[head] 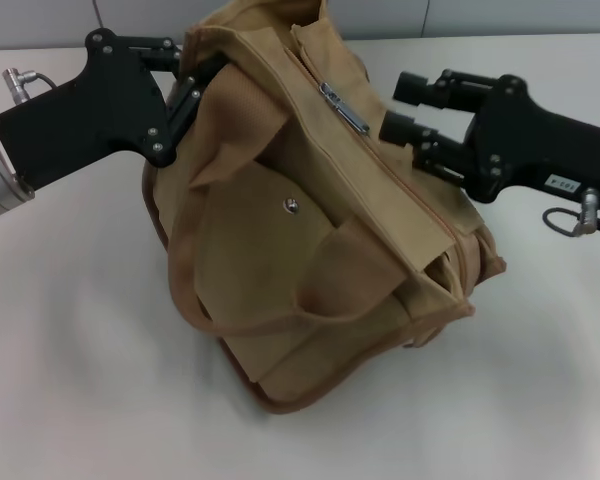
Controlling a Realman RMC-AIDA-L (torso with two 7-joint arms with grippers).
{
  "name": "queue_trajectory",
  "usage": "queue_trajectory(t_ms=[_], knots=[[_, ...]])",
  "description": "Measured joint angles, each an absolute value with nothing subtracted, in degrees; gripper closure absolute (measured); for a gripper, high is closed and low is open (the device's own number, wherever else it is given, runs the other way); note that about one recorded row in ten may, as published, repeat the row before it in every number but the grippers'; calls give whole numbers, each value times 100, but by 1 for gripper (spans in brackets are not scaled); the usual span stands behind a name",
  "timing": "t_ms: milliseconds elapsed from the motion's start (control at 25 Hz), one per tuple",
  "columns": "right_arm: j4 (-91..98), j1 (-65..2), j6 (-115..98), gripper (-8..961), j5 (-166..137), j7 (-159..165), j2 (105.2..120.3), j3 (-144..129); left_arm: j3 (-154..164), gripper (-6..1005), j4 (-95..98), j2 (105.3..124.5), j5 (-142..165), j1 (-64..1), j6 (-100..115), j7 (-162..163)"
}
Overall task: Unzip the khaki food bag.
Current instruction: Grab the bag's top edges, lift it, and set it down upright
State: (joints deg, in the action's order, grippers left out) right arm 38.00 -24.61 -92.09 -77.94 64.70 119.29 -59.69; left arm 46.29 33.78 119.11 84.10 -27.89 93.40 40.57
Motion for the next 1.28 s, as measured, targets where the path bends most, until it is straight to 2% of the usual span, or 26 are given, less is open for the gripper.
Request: queue_trajectory(t_ms=[360,880,1120,1280], knots=[[4119,-2579,-8740,526,-8124,7019,11934,-6367,4823,949,3342,11911,8316,-2848,9295,3910],[4583,-2716,-7770,640,-8505,7697,11938,-7059,5089,940,3374,11918,8073,-2874,9365,3766],[4664,-2709,-7635,743,-8570,7717,11942,-7144,5150,936,3385,11918,8043,-2902,9405,3695],[4691,-2713,-7593,763,-8561,7701,11946,-7154,5150,933,3383,11915,8030,-2919,9406,3692]])
